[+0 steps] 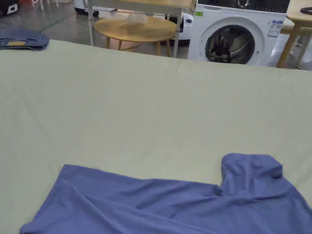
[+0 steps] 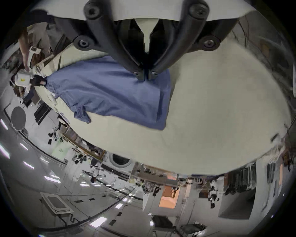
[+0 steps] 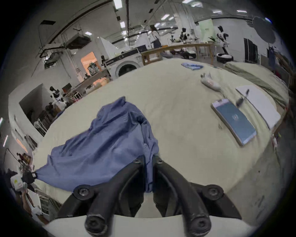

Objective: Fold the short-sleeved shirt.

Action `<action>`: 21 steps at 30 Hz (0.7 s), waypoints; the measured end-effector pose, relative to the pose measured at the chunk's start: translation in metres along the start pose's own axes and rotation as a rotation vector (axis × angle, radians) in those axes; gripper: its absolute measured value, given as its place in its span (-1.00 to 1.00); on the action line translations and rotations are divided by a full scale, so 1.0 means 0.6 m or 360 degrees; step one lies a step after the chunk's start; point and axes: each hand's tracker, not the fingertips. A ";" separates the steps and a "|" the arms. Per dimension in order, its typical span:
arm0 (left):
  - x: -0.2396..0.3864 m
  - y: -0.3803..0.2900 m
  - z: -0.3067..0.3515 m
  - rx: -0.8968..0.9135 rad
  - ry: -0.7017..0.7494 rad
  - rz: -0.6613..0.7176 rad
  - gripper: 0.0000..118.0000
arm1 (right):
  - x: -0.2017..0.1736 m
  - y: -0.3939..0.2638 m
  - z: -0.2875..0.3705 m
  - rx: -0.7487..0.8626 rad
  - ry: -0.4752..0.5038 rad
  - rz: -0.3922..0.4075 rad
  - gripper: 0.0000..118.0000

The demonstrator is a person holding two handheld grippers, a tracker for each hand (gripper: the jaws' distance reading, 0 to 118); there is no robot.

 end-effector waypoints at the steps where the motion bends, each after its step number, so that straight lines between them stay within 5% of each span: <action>1: -0.004 -0.019 -0.006 -0.0074 0.0019 -0.0006 -1.00 | 0.004 -0.015 -0.004 -0.0009 -0.0015 0.0004 -0.88; 5: -0.023 -0.061 -0.021 -0.0084 0.0025 0.0024 -0.91 | 0.027 -0.052 -0.020 -0.0022 -0.0024 -0.0042 -0.79; 7: -0.004 -0.061 -0.017 -0.0050 0.0063 -0.0008 -0.26 | 0.022 -0.052 -0.019 -0.0013 -0.0080 -0.0004 -0.19; 8: 0.000 -0.059 -0.015 -0.0055 0.0123 -0.0048 -0.18 | 0.020 -0.054 -0.019 -0.0016 -0.0210 0.0056 -0.09; 10: 0.008 -0.050 -0.004 -0.0021 0.0205 -0.0173 -0.15 | 0.019 -0.053 -0.008 0.0017 -0.0192 0.0085 0.07; 17: 0.100 0.033 0.055 0.0372 -0.0038 -0.0241 -0.12 | -0.063 0.000 0.065 0.0325 0.0127 0.0184 0.06; 21: 0.160 0.070 0.104 0.0662 -0.0136 -0.0297 -0.12 | -0.136 0.025 0.097 0.0434 0.0312 0.0380 0.04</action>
